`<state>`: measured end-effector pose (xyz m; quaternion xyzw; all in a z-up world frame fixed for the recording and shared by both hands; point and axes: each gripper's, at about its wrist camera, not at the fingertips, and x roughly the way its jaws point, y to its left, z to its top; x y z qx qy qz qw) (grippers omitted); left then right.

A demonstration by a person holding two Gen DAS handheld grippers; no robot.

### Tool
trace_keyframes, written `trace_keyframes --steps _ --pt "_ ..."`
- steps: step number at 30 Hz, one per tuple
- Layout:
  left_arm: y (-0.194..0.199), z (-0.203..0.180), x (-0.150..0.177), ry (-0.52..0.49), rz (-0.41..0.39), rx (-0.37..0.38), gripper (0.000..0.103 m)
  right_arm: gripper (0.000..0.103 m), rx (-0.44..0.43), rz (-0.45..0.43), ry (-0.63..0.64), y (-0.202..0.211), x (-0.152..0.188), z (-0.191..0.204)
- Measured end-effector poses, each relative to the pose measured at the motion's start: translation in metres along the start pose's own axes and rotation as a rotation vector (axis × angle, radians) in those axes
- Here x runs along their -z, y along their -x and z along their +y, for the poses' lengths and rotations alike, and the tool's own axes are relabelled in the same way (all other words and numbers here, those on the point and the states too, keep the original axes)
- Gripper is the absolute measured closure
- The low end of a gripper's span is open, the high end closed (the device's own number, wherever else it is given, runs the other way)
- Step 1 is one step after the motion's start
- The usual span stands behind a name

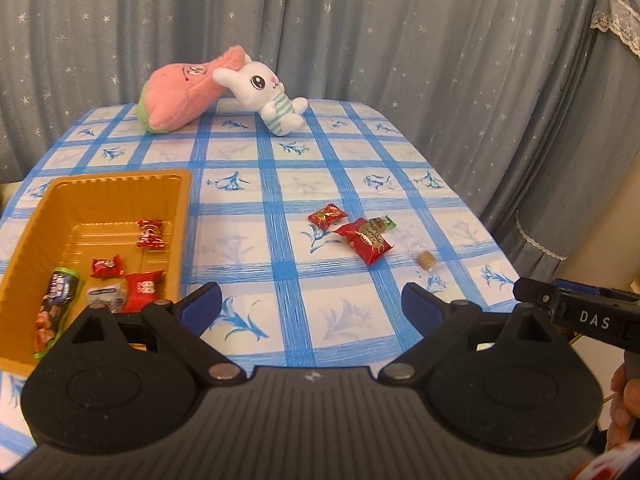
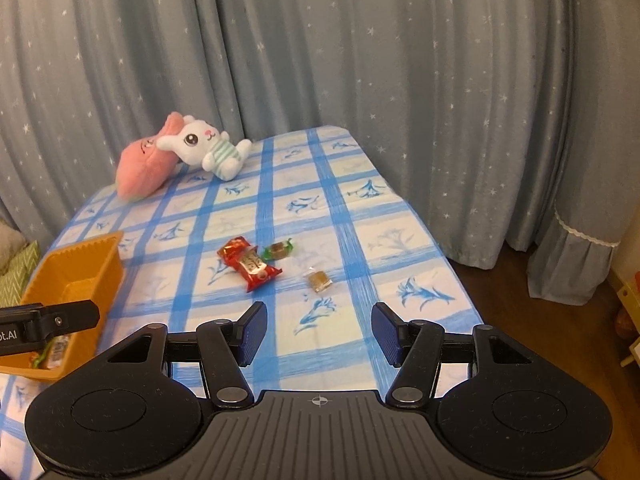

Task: Organize snacks
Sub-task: 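Move both open tools from the tray back toward the remaining candies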

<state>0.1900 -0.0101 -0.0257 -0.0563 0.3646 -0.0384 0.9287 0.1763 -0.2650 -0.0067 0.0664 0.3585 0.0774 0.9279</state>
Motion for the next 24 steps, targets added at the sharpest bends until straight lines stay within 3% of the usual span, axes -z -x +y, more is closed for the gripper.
trace_keyframes --steps 18,20,22,24 --pt "-0.092 -0.005 -0.012 0.003 0.039 -0.017 0.008 0.045 -0.124 0.09 0.184 -0.129 -0.014 -0.018" --pt "-0.1 -0.005 -0.011 0.004 0.045 -0.018 0.008 0.048 -0.135 0.108 0.207 -0.143 -0.013 -0.019" --pt "-0.107 -0.005 -0.011 0.005 0.051 -0.015 0.008 0.059 -0.14 0.121 0.239 -0.155 -0.011 -0.018" --pt "-0.113 -0.005 -0.01 0.005 0.054 -0.013 0.008 0.06 -0.135 0.126 0.257 -0.166 -0.008 -0.018"
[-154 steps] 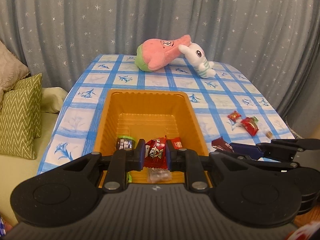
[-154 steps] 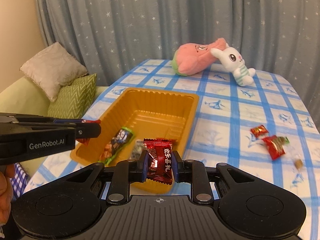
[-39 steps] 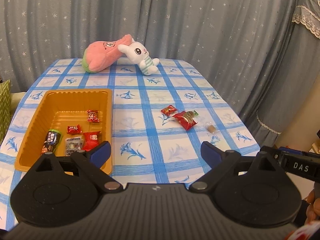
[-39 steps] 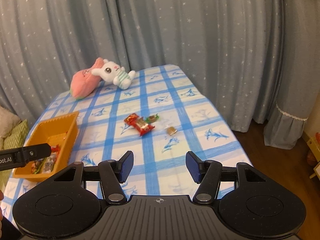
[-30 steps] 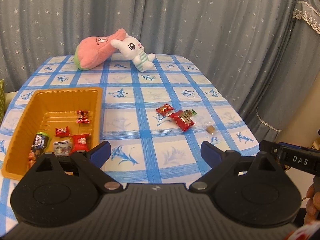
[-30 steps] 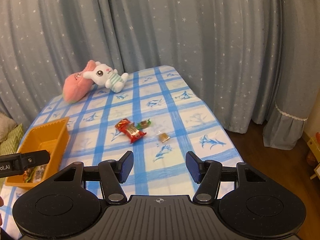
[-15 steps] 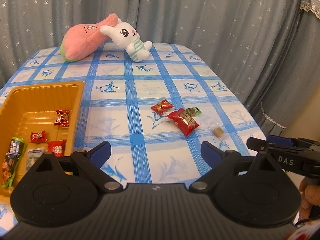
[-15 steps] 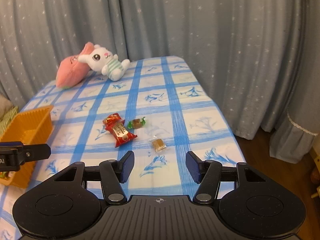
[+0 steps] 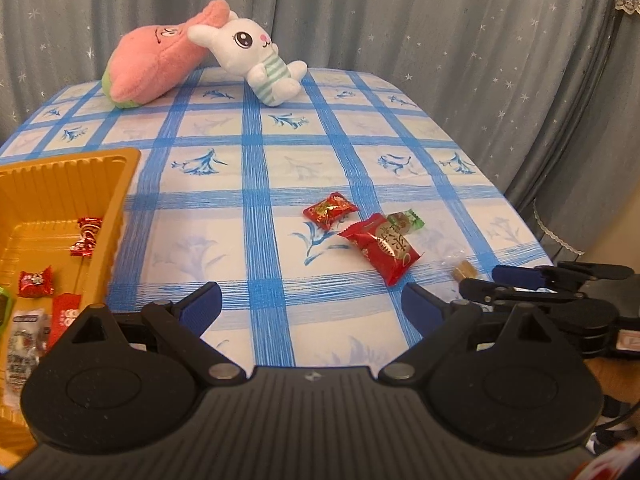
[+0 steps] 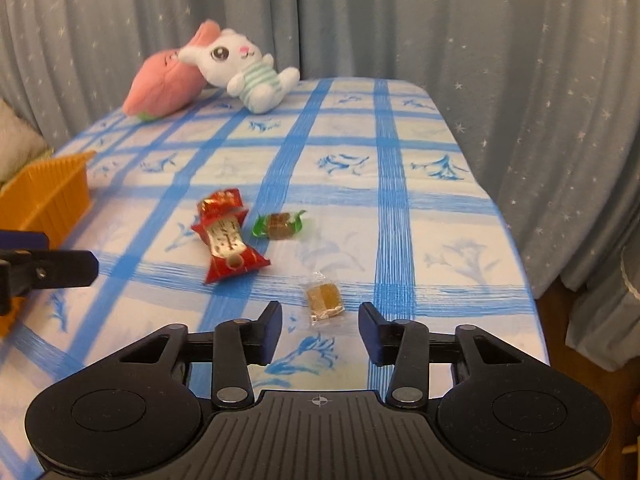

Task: Organize snacks
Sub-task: 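Move both open tools from the tray back toward the remaining candies, then grasp the clear brown candy packet with the right tool while the left tool grasps the red-gold candy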

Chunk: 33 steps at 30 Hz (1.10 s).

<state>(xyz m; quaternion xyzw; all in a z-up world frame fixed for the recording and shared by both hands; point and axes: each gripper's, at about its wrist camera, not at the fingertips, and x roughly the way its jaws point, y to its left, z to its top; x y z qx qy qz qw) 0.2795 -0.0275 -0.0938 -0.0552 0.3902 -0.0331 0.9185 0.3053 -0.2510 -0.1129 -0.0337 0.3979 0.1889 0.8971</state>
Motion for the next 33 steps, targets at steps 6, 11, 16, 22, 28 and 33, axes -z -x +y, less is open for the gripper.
trace_keyframes --steps 6,11,16,22,28,33 --pt "-0.014 0.0 0.001 0.008 0.009 0.012 0.008 0.065 0.012 0.006 0.047 -0.022 -0.002 0.0" --pt "-0.02 0.001 0.002 0.018 0.013 0.021 0.008 0.07 0.018 -0.006 0.075 -0.028 -0.004 0.003" --pt "-0.022 0.002 0.004 0.025 0.016 0.026 0.008 0.07 0.025 -0.022 0.114 -0.029 -0.006 0.007" --pt "-0.023 0.006 0.005 0.028 0.017 0.021 0.008 0.07 0.027 -0.033 0.162 -0.035 -0.007 0.012" --pt "-0.026 0.01 0.005 0.041 0.015 0.015 0.008 0.07 0.004 -0.042 0.159 -0.04 -0.01 0.011" --pt "-0.029 0.011 0.004 0.047 0.012 0.017 0.009 0.083 0.0 -0.024 0.118 -0.04 -0.013 0.012"
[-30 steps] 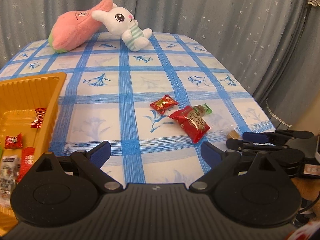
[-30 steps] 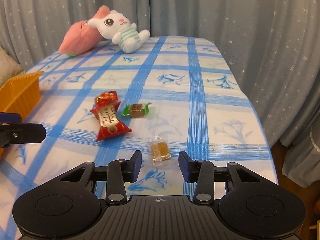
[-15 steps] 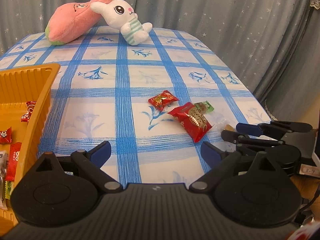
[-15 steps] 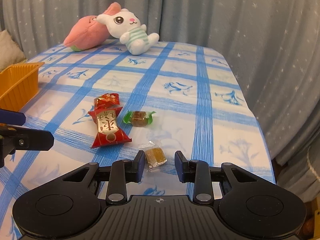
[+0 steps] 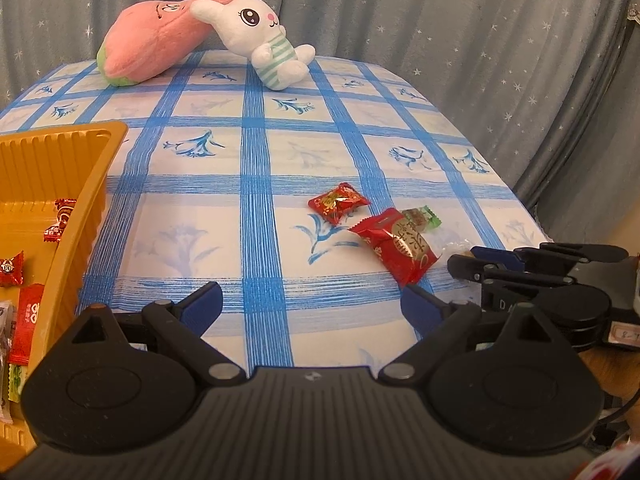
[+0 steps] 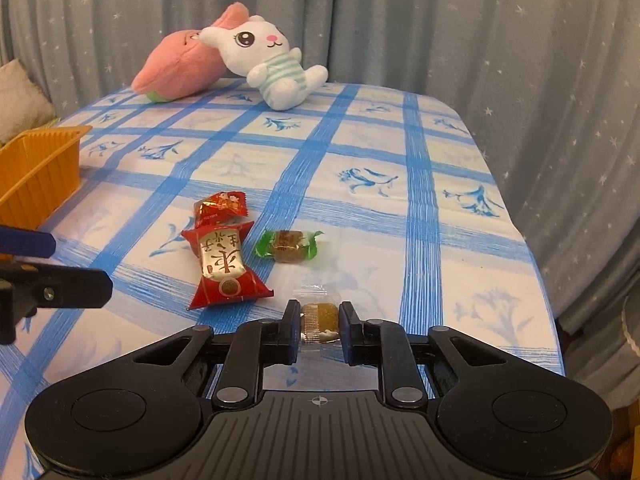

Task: Organize snacks
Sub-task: 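Grasp the clear brown candy packet with the right tool while the left tool grasps the red-gold candy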

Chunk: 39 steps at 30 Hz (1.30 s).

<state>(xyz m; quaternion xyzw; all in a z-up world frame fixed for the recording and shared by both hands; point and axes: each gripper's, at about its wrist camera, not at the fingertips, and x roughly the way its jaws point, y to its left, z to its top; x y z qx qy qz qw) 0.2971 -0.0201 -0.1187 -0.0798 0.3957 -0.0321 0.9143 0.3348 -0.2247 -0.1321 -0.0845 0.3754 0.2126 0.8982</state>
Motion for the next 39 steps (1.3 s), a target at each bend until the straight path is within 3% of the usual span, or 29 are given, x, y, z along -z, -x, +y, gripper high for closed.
trace_keyframes --steps 7,12,17,21,26,32,34,37,39 --pt "-0.002 0.001 -0.003 0.008 -0.011 0.004 0.011 0.083 -0.006 -0.042 -0.027 0.001 -0.01 0.001" --pt "-0.004 0.002 -0.007 0.013 -0.024 0.008 0.011 0.083 -0.16 -0.029 -0.015 0.002 -0.008 0.008" --pt "-0.013 -0.007 -0.012 -0.018 -0.039 0.047 0.016 0.083 -0.101 -0.039 -0.062 0.007 -0.01 0.0" --pt "-0.027 -0.016 -0.018 -0.022 -0.04 0.108 0.026 0.083 -0.03 -0.041 -0.132 0.013 -0.009 -0.018" --pt "-0.044 -0.033 -0.021 -0.077 -0.029 0.123 0.035 0.083 0.019 -0.039 -0.179 0.018 -0.007 -0.029" --pt "-0.058 -0.047 -0.019 -0.151 -0.034 0.098 0.051 0.083 0.039 -0.038 -0.213 0.018 -0.007 -0.035" --pt "-0.061 -0.048 -0.019 -0.16 -0.027 0.09 0.067 0.083 0.042 -0.035 -0.218 0.018 -0.007 -0.035" --pt "-0.062 -0.05 -0.017 -0.176 -0.019 0.079 0.078 0.083 0.046 -0.034 -0.232 0.019 -0.006 -0.037" --pt "-0.059 -0.052 -0.014 -0.192 -0.02 0.073 0.079 0.083 0.046 -0.034 -0.238 0.019 -0.006 -0.038"
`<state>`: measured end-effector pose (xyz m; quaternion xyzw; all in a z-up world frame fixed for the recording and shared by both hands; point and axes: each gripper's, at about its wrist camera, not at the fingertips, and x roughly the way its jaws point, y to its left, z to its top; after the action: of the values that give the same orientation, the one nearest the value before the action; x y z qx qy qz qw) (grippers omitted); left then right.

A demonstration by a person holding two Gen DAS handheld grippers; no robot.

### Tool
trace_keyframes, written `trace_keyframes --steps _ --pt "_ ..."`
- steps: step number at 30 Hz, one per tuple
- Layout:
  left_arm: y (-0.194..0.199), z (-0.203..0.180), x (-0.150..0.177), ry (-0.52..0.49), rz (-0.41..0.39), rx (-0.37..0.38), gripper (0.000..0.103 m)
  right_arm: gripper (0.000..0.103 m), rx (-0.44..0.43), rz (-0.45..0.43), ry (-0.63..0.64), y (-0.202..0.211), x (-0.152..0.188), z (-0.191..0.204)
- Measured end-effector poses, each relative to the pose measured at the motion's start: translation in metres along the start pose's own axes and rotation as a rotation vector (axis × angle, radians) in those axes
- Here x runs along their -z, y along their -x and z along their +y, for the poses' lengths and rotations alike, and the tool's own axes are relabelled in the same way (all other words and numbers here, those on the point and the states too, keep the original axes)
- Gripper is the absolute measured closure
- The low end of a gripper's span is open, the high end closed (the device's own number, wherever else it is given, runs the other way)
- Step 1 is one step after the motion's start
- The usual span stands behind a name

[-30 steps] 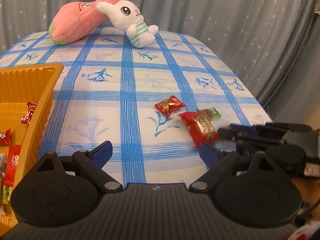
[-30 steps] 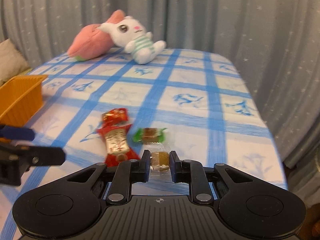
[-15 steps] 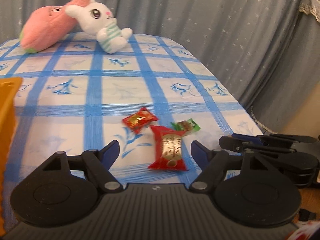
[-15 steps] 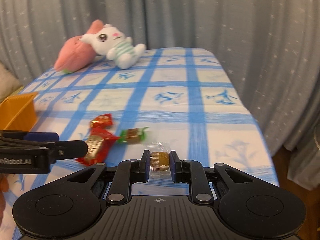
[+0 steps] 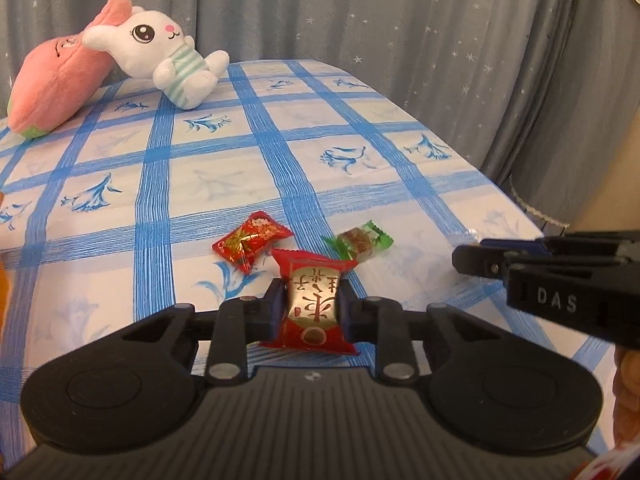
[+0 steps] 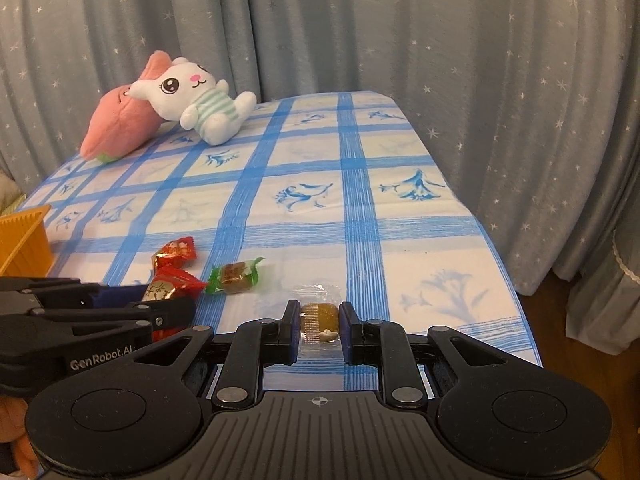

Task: Organize snacks
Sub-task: 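Grasp the clear brown candy packet with the right tool while the left tool grasps the red-gold candy, then carry both candies with both tools toward the orange tray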

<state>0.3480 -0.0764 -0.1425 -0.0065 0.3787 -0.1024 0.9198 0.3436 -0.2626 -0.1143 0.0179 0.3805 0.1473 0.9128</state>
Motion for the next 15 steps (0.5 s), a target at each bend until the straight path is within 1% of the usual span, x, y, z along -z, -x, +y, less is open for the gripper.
trace_keyframes --steps 7,11,15 --pt "0.026 0.002 0.016 0.016 0.018 -0.017 0.081 0.083 -0.003 0.001 -0.009 0.006 0.0 0.005" --pt "0.049 0.005 0.026 0.046 0.018 -0.024 0.081 0.083 -0.016 0.003 -0.005 0.016 0.004 0.014" --pt "0.077 0.006 0.035 0.059 0.022 -0.033 0.081 0.083 -0.019 0.015 -0.01 0.033 0.016 0.028"
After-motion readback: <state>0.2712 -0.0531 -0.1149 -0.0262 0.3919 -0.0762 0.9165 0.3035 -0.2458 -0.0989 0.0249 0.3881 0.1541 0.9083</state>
